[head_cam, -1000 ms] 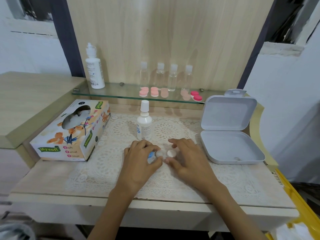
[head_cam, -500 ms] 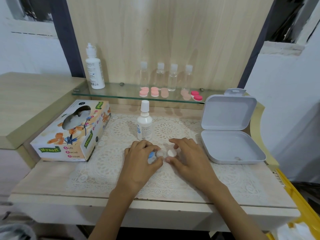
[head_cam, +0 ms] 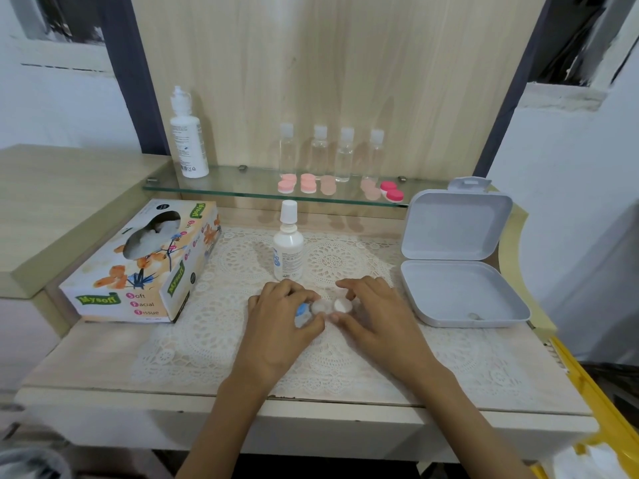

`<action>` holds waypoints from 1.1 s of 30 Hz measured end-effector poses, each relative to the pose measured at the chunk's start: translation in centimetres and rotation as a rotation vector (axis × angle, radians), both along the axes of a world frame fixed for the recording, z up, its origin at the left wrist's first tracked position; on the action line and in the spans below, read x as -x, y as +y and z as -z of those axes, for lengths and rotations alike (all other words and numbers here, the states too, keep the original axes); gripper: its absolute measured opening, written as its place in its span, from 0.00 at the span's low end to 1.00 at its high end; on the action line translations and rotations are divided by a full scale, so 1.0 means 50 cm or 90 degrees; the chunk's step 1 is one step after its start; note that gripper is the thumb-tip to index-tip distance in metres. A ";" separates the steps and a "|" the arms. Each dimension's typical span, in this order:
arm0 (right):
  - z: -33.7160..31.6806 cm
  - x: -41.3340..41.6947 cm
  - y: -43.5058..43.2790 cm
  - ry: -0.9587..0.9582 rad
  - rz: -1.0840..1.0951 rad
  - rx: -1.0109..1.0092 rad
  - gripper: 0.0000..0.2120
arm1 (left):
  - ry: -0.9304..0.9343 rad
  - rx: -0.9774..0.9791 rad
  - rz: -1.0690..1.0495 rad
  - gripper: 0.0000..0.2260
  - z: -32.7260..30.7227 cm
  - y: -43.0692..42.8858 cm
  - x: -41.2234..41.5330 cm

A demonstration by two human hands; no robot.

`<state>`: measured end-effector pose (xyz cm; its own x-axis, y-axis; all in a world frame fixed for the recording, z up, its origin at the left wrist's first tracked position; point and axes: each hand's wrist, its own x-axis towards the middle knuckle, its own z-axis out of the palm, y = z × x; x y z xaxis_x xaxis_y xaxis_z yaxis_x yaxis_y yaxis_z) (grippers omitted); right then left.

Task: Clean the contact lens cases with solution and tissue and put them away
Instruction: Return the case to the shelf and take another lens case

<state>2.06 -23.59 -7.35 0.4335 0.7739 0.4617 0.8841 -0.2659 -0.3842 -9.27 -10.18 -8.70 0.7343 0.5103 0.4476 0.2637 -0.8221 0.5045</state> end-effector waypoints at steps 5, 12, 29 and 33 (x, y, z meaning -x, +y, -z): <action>0.001 0.000 0.000 -0.017 -0.017 0.000 0.18 | -0.008 0.004 -0.003 0.23 -0.001 -0.002 -0.001; 0.005 -0.001 -0.001 -0.024 -0.041 0.011 0.20 | -0.007 0.003 -0.005 0.24 0.000 -0.002 0.001; 0.010 -0.015 -0.004 0.036 0.058 -0.023 0.14 | -0.002 -0.002 -0.005 0.23 0.000 -0.002 0.001; 0.005 -0.011 -0.004 0.042 0.041 -0.024 0.17 | 0.007 -0.005 -0.004 0.24 -0.002 -0.001 0.002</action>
